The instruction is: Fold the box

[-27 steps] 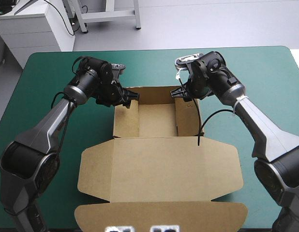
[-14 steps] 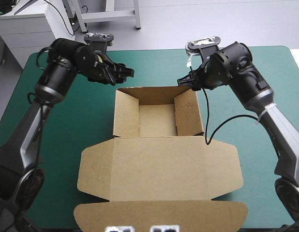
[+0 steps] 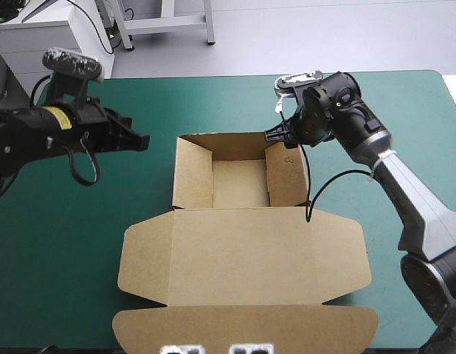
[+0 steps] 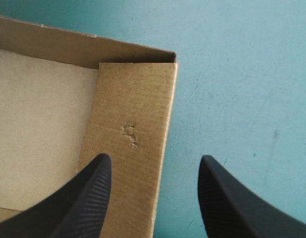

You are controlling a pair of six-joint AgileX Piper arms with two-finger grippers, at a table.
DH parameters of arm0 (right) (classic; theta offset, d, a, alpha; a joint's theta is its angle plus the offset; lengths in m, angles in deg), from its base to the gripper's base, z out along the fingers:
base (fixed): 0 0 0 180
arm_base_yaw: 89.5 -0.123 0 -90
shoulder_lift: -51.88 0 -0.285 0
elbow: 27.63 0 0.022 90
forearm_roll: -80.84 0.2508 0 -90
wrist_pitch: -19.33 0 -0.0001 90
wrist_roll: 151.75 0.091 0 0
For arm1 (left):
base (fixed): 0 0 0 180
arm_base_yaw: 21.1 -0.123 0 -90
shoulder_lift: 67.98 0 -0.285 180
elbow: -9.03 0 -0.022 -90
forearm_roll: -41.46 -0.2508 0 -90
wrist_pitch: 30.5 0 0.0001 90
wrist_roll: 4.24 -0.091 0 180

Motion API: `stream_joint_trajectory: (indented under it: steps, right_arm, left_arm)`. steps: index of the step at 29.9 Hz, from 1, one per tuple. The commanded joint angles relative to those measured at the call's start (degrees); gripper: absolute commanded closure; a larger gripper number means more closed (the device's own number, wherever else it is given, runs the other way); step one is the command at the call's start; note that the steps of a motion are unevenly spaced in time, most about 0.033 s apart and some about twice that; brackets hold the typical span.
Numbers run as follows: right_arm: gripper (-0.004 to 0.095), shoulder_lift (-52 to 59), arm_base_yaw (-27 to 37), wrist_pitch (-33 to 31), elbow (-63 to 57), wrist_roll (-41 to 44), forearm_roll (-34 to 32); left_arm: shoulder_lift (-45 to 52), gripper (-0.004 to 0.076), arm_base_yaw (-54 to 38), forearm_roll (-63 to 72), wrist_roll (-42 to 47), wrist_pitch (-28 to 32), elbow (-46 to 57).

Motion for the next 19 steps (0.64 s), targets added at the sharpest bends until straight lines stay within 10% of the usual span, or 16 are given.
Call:
stream_joint_trajectory:
  steps: [1, 19]
  right_arm:
    - [0.0423, -0.1, -0.1, -0.2, 1.3, 0.1, 0.1]
    - [0.0500, -6.7, 5.5, -0.2, 1.0, -2.5, 8.7]
  left_arm:
    - [6.4, 0.0732, 0.2, -1.7, -0.3, 0.3, 7.6]
    - [27.3, 0.0732, 0.2, -1.8, 1.2, 11.2, 44.5]
